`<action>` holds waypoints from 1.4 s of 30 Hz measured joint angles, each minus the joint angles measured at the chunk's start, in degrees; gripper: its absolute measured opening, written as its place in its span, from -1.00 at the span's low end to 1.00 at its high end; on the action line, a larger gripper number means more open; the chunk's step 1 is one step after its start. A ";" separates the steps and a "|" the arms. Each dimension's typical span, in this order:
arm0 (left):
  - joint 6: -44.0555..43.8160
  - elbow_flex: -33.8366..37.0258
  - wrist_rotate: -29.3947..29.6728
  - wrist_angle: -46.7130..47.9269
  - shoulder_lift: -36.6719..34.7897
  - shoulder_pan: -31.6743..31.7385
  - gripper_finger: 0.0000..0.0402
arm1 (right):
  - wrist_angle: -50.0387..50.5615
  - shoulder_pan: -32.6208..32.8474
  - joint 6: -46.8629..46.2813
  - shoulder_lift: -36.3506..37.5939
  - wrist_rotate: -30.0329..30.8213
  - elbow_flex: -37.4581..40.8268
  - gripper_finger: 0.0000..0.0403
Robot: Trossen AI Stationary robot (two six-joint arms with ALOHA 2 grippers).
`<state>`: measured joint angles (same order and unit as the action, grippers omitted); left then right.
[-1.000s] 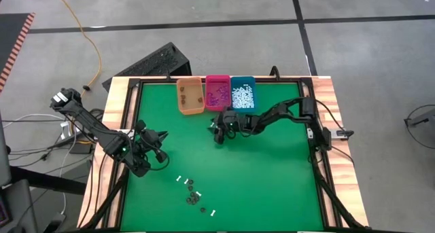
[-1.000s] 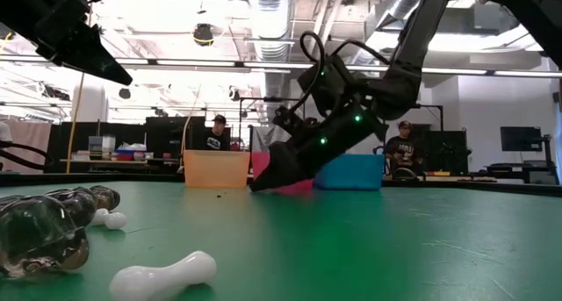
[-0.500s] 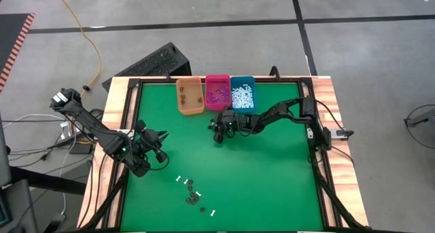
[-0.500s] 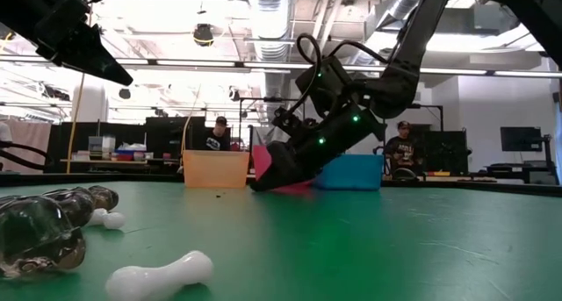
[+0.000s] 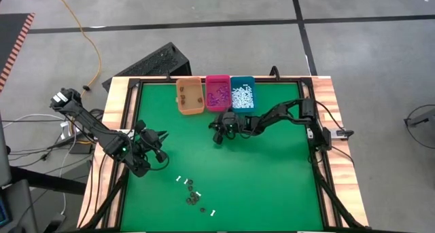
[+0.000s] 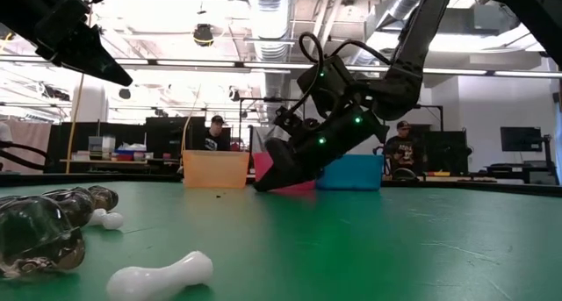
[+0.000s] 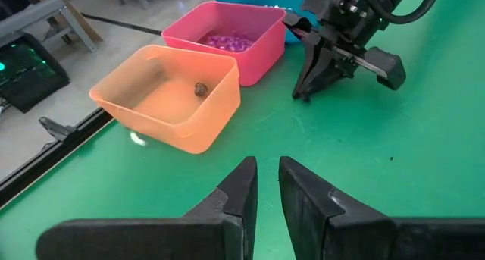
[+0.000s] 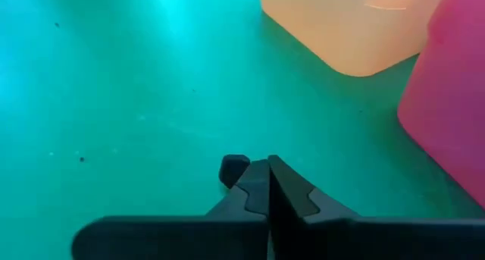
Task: Sort Halloween decoration
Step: Put the white bone toy into the blue bin
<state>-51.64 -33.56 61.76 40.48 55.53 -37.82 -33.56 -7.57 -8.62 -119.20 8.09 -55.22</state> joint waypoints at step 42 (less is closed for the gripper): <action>38.49 12.79 -27.10 -83.83 36.25 41.56 -1.00 | 17.15 29.48 18.89 48.76 28.47 0.02 -0.91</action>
<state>-13.15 -20.77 34.65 -43.35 91.78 3.74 -16.41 21.90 10.27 -70.43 36.56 -55.20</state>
